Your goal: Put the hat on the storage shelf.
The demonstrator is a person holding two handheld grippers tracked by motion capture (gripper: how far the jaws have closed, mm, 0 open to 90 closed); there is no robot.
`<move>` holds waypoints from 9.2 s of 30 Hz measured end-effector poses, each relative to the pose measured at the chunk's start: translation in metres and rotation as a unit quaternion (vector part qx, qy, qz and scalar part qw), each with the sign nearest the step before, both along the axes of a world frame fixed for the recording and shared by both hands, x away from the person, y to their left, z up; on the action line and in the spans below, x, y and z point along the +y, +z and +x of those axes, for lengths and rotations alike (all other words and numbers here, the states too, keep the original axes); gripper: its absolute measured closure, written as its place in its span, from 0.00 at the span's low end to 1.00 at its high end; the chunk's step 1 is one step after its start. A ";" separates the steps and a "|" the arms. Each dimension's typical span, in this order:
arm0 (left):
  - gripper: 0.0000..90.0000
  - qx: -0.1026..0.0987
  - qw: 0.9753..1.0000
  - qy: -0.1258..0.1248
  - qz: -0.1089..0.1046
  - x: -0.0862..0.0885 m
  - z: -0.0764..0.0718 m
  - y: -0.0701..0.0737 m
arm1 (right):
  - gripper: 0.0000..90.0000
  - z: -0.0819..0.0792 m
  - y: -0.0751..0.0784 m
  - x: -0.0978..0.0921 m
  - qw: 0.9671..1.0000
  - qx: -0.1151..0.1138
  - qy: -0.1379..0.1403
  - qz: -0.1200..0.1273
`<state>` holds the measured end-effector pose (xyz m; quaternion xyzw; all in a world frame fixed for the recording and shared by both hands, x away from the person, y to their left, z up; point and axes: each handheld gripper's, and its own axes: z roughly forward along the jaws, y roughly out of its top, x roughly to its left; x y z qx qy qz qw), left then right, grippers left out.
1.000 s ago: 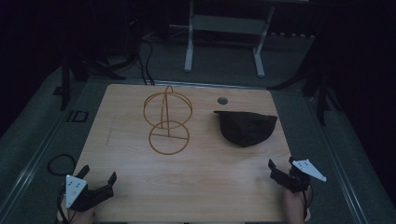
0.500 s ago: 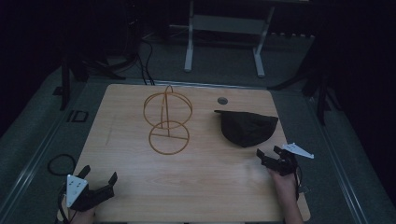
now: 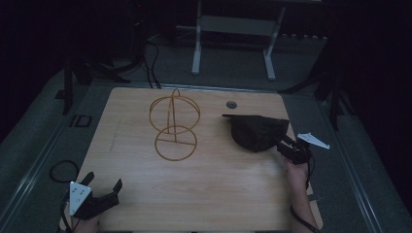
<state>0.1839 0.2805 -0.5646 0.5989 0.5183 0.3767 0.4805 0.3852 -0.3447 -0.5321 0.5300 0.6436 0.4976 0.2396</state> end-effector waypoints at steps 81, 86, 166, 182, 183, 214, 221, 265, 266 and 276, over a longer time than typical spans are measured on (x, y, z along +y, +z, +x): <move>0.16 0.021 0.924 -0.380 0.024 -0.231 0.047 0.114 | 0.99 -0.126 0.156 0.105 0.966 -0.182 0.183 -0.009; 0.17 0.014 0.918 -0.397 0.022 -0.250 0.049 0.121 | 0.99 -0.126 0.152 0.109 0.966 -0.181 0.186 -0.009; 0.54 -0.048 0.879 -0.474 0.028 -0.223 0.038 0.169 | 1.00 -0.163 0.150 0.117 0.921 -0.164 0.348 -0.058; 0.10 -0.026 0.942 -0.333 0.000 -0.147 0.034 0.167 | 1.00 -0.131 0.204 0.122 0.921 -0.209 0.323 -0.062; 0.10 -0.025 0.946 -0.324 0.001 -0.141 0.033 0.165 | 1.00 -0.128 0.209 0.125 0.920 -0.211 0.324 -0.063; 0.03 -0.006 0.988 -0.150 0.022 -0.047 0.003 0.046 | 0.99 -0.017 0.240 0.244 0.928 -0.153 0.317 -0.120; 0.03 0.001 0.989 -0.148 0.015 -0.047 0.005 0.039 | 0.99 -0.005 0.228 0.271 0.929 -0.132 0.321 -0.127; 0.03 0.006 0.986 -0.166 -0.007 -0.052 0.007 0.034 | 0.38 0.008 0.185 0.313 0.934 -0.081 0.332 -0.105; 0.03 0.006 0.986 -0.166 -0.007 -0.052 0.007 0.034 | 0.37 0.007 0.184 0.311 0.934 -0.080 0.331 -0.102; 0.03 0.003 0.985 -0.170 -0.010 -0.058 0.006 0.036 | 0.14 -0.003 0.180 0.296 0.932 -0.072 0.348 -0.074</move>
